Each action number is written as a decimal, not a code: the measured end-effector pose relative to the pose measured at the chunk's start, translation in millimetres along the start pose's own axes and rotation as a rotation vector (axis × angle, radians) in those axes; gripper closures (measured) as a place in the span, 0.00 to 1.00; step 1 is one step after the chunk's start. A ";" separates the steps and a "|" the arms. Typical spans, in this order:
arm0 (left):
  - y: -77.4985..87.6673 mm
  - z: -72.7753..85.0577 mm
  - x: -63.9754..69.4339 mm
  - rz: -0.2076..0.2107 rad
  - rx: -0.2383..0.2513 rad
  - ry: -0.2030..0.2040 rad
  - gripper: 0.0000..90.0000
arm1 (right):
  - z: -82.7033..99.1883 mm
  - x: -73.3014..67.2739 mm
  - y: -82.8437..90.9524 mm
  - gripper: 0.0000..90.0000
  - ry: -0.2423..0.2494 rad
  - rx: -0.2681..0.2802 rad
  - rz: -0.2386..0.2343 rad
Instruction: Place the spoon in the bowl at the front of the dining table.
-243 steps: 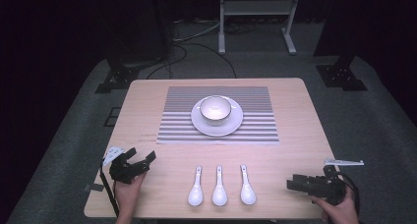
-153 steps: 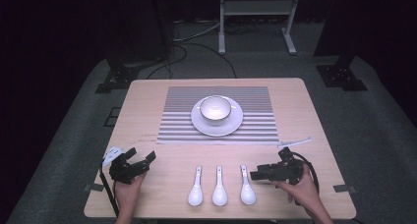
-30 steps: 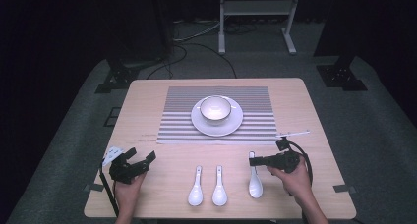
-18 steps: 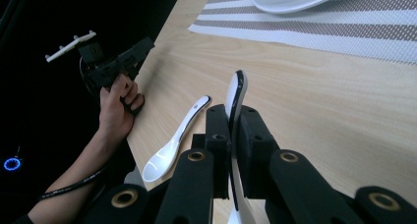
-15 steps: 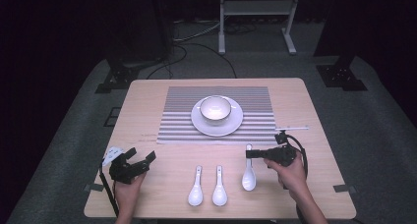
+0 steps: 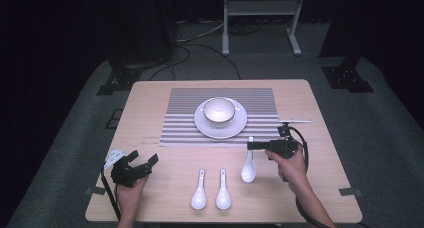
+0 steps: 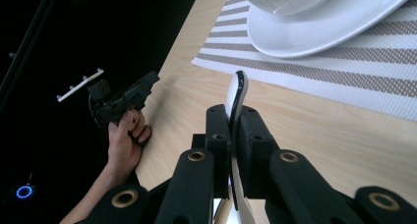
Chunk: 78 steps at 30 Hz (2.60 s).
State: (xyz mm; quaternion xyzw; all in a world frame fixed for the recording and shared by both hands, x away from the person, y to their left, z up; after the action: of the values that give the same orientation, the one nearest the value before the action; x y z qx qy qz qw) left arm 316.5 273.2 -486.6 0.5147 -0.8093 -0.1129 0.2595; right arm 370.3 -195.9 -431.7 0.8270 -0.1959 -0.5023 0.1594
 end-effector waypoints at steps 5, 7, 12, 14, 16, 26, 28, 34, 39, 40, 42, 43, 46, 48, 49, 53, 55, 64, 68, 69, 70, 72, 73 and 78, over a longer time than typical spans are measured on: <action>0.0 0.0 -0.1 0.000 0.000 0.000 0.06 | -8.9 -3.8 -3.2 0.94 0.000 0.010 0.000; 0.0 0.0 -0.1 0.000 0.000 0.000 0.06 | -13.0 -6.6 -4.7 0.94 0.003 0.013 -0.003; 0.0 0.0 0.1 0.001 0.001 0.001 0.06 | -22.2 -12.0 -7.4 0.94 0.006 0.023 -0.004; 0.0 0.0 0.1 0.001 0.001 -0.002 0.06 | -27.1 -13.4 -8.8 0.94 0.007 0.027 -0.007; 0.0 0.0 0.0 0.001 0.001 -0.002 0.06 | -31.3 -14.8 -10.1 0.94 0.003 0.033 -0.008; 0.3 0.1 0.0 0.002 0.002 -0.002 0.06 | -50.9 -16.7 -16.6 0.94 -0.008 0.066 -0.008; 0.4 0.0 -0.2 0.002 0.001 -0.002 0.06 | -52.9 -17.4 -17.6 0.94 -0.013 0.069 -0.010; 0.2 0.1 -0.2 0.003 0.003 -0.001 0.06 | -65.0 -20.5 -24.8 0.94 -0.017 0.082 -0.008; 0.1 0.0 -0.4 0.004 -0.001 -0.001 0.06 | -74.4 -24.6 -29.7 0.94 -0.018 0.091 -0.004; 0.1 0.0 -0.4 0.005 -0.001 0.000 0.06 | -77.5 -25.7 -31.2 0.94 -0.011 0.095 0.003; 0.0 0.0 -0.6 0.006 0.000 0.004 0.06 | -80.1 -26.7 -32.4 0.94 -0.012 0.097 0.009; 0.0 0.0 -0.6 0.006 0.000 0.004 0.06 | -83.2 -26.9 -33.7 0.94 -0.011 0.105 0.014; 0.0 0.0 -0.4 0.007 -0.001 -0.001 0.06 | -88.5 -27.3 -35.1 0.94 -0.021 0.116 0.022; -0.1 0.0 -0.5 0.007 -0.002 -0.001 0.06 | -92.8 -26.9 -36.5 0.94 -0.024 0.126 0.028; -0.1 -0.1 -0.5 0.008 -0.001 0.002 0.06 | -94.4 -26.6 -36.6 0.94 -0.026 0.131 0.033; 0.0 0.0 -0.5 0.008 0.000 0.002 0.06 | -101.8 -23.4 -37.8 0.94 -0.048 0.159 0.043; 0.0 0.0 -0.5 0.008 0.000 0.002 0.06 | -104.5 -22.3 -37.5 0.94 -0.055 0.172 0.049; 0.1 0.1 -0.3 0.008 0.002 0.000 0.06 | -114.2 -17.7 -37.4 0.94 -0.085 0.207 0.069; 0.0 0.0 -0.4 0.009 0.004 0.003 0.06 | -118.5 -14.2 -38.6 0.94 -0.099 0.230 0.089; 0.1 0.1 -0.4 0.009 0.004 0.002 0.06 | -120.3 -11.3 -40.7 0.94 -0.111 0.241 0.091; 0.1 0.1 -0.4 0.009 0.004 0.002 0.06 | -120.3 -11.3 -40.7 0.94 -0.111 0.241 0.091; 0.2 0.1 -0.4 0.010 0.003 0.003 0.06 | -122.1 -9.2 -43.0 0.94 -0.121 0.249 0.091; 0.2 0.0 -0.5 0.010 0.003 0.004 0.06 | -123.7 -7.0 -45.3 0.94 -0.130 0.258 0.094; 0.4 0.1 -0.8 0.012 0.005 0.005 0.06 | -126.7 -1.8 -48.6 0.94 -0.160 0.279 0.091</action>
State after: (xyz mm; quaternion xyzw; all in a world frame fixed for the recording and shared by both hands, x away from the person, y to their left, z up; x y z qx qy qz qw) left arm 316.4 274.1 -486.8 0.5109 -0.8119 -0.1083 0.2608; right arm 490.7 -144.1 -396.4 0.7886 -0.3134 -0.5268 0.0494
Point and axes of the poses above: each handheld gripper's, and its own axes: y roughly backward along the jaws, z roughly out of its underside, x roughly to its right, the point moved 2 cm from there along -y, roughly forward along the jaws, and after that the axes turned 7 degrees about -x, right-handed, at the moved point
